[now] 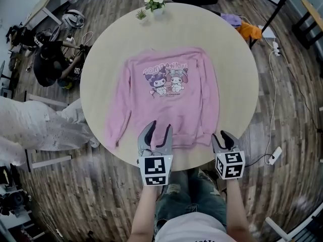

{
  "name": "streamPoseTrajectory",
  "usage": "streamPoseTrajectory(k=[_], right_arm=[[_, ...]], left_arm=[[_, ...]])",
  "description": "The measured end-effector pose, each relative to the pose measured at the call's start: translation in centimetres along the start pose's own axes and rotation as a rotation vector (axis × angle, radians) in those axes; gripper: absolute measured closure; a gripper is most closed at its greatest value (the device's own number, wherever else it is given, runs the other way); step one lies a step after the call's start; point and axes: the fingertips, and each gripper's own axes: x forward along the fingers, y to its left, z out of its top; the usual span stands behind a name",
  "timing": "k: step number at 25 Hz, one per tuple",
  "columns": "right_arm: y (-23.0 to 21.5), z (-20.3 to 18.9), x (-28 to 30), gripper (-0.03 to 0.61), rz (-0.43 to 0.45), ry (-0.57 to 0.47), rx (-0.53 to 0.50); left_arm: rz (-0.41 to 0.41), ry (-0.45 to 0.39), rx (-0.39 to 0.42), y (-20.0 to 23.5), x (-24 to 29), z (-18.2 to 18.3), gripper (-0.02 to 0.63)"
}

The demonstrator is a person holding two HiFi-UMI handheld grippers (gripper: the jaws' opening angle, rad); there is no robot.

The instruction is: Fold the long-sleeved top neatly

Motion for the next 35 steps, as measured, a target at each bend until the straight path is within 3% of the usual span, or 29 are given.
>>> streamPoseTrajectory(k=[15, 22, 26, 35], right_arm=[[2.6, -4.1, 2.1, 0.385, 0.035, 0.084, 0.049], [2.5, -4.6, 2.6, 0.425, -0.015, 0.108, 0.02], [2.3, -4.5, 2.7, 0.52, -0.023, 0.103, 0.03], [-1.0, -3.2, 1.3, 0.531, -0.077, 0.084, 0.064]], left_arm=[[-0.004, 0.041, -0.014, -1.2, -1.7, -2.8, 0.423], [0.02, 0.052, -0.022, -0.3, -2.2, -3.2, 0.423], [0.031, 0.051, -0.035, 0.3, -2.3, -3.2, 0.423], [0.024, 0.029, -0.03, 0.4, -2.1, -1.6, 0.423]])
